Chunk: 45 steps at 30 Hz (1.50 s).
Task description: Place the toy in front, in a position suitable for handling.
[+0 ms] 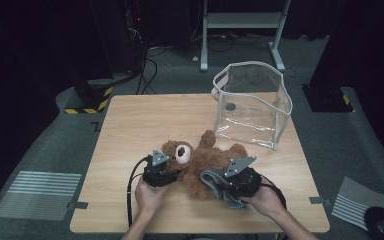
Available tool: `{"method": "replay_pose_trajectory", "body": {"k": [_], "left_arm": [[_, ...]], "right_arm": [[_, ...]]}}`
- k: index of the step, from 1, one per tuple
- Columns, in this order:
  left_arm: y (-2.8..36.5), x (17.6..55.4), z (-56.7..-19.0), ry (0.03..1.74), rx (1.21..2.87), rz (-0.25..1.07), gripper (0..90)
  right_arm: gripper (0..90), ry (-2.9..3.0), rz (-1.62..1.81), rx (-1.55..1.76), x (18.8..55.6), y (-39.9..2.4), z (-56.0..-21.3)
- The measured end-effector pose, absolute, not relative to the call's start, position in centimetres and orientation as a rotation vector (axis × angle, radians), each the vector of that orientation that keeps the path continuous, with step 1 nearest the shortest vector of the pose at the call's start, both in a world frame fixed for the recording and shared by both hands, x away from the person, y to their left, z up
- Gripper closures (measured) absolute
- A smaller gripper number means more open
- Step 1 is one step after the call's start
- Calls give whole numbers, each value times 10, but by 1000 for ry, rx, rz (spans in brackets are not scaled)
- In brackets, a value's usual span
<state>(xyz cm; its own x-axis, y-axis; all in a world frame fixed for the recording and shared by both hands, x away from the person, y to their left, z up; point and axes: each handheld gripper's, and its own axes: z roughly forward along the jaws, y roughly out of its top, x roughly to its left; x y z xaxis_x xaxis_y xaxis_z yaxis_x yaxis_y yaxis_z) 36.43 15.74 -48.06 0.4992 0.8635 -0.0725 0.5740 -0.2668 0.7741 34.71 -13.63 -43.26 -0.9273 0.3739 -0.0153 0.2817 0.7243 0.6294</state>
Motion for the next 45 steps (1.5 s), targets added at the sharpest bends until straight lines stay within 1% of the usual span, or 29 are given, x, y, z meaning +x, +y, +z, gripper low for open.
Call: {"method": "replay_pose_trajectory", "body": {"k": [5,6,9,10,13,14,15,17,18,19,20,23,27,36,40,45], "left_arm": [[160,361,-483,1172,1959,460,504],[161,361,-483,1164,1960,458,501],[163,359,-484,1155,1954,440,501],[162,357,-484,1151,1958,440,501],[163,356,-484,1145,1955,437,501],[163,355,-485,1140,1951,430,501],[163,355,-485,1140,1951,430,500],[164,353,-485,1134,1954,426,500],[164,352,-485,1127,1954,422,500],[164,352,-485,1127,1954,422,500],[164,351,-486,1113,1956,419,500],[163,349,-486,1104,1956,414,499],[163,349,-487,1103,1957,410,499],[164,349,-487,1100,1955,404,491],[164,348,-487,1093,1957,404,489],[166,347,-487,1097,1948,403,489]], "right_arm": [[750,2817,968,535,343,-152,-438],[750,2788,993,561,345,-162,-437],[750,2738,1034,620,349,-170,-433],[751,2680,1056,658,355,-176,-425],[750,2641,1087,698,364,-180,-419],[750,2611,1104,733,374,-180,-414],[750,2611,1104,733,374,-180,-414],[750,2589,1115,771,386,-181,-413],[750,2584,1109,813,399,-180,-416],[750,2584,1109,813,399,-180,-416],[749,2598,1099,845,409,-177,-422],[746,2616,1093,870,418,-172,-431],[746,2617,1119,883,423,-167,-433],[748,2594,1170,887,435,-156,-425],[749,2605,1112,947,452,-156,-434],[749,2601,1129,946,452,-154,-432]]}}
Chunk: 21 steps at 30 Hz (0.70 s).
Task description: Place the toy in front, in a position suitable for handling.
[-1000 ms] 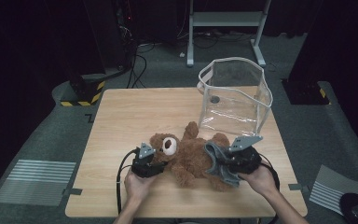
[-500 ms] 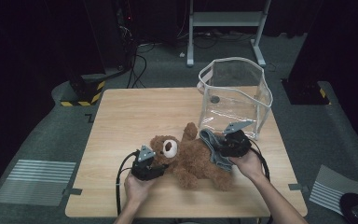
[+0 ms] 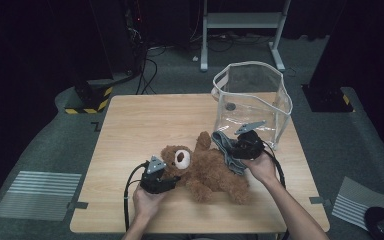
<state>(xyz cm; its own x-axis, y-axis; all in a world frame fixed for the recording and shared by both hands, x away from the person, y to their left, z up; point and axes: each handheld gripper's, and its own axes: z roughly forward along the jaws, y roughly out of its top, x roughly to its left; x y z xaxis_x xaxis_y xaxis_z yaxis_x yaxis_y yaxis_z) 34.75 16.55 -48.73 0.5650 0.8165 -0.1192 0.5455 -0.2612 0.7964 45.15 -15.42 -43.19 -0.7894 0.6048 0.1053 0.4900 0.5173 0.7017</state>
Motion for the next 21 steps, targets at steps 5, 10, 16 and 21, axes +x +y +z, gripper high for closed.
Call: {"method": "replay_pose_trajectory", "body": {"k": [5,10,16,21], "left_arm": [[166,347,-487,1101,1947,404,490],[166,347,-487,1099,1951,410,490],[165,350,-484,1112,1953,399,488],[165,350,-484,1111,1956,394,481]], "right_arm": [[748,2609,1149,856,443,-143,-420],[748,2619,1171,786,434,-135,-412],[748,2635,1198,694,421,-126,-403],[746,2651,1181,659,417,-119,-401]]}}
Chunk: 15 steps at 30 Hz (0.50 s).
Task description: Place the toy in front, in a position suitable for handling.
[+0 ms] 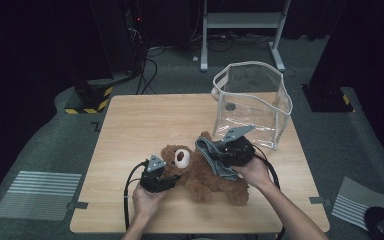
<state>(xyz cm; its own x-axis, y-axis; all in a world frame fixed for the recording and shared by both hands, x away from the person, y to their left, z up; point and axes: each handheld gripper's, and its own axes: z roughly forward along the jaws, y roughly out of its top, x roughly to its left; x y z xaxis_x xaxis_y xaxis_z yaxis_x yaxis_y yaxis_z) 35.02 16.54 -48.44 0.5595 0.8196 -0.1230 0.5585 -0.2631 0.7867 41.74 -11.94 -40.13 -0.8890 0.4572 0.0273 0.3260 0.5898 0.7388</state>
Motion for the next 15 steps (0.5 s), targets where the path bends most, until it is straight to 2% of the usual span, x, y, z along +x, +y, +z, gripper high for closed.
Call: {"method": "replay_pose_trajectory", "body": {"k": [7,15], "left_arm": [[166,350,-485,1103,1960,397,470],[166,351,-485,1100,1959,403,374]], "right_arm": [[746,2650,1162,765,435,-130,-409],[746,2654,1131,868,455,-135,-418]]}}
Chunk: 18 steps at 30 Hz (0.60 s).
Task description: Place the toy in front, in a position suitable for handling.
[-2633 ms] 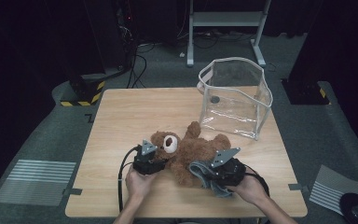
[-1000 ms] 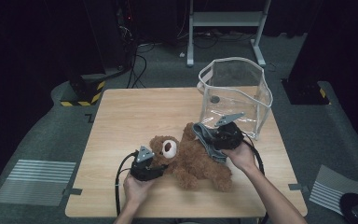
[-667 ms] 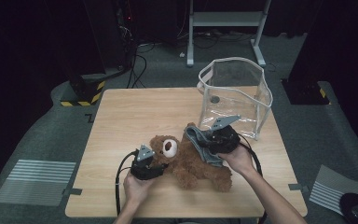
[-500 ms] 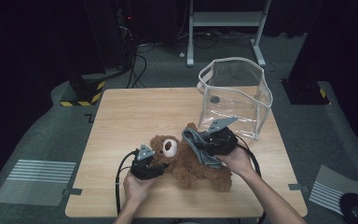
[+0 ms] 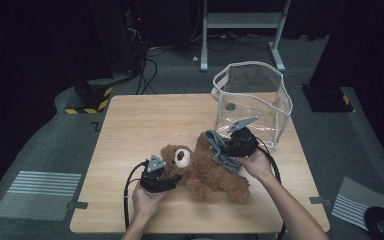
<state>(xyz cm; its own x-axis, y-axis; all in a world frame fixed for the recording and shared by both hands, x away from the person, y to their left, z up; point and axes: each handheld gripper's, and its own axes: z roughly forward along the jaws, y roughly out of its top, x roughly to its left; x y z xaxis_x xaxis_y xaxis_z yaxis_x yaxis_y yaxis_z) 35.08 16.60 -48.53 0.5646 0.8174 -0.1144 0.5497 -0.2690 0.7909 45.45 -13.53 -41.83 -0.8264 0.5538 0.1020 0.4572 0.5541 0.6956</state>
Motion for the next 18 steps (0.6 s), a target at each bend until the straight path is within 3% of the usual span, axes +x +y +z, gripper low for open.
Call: {"method": "replay_pose_trajectory", "body": {"k": [18], "left_arm": [[165,351,-486,1100,1974,432,253]], "right_arm": [[745,2685,1093,896,474,-121,-417]]}}
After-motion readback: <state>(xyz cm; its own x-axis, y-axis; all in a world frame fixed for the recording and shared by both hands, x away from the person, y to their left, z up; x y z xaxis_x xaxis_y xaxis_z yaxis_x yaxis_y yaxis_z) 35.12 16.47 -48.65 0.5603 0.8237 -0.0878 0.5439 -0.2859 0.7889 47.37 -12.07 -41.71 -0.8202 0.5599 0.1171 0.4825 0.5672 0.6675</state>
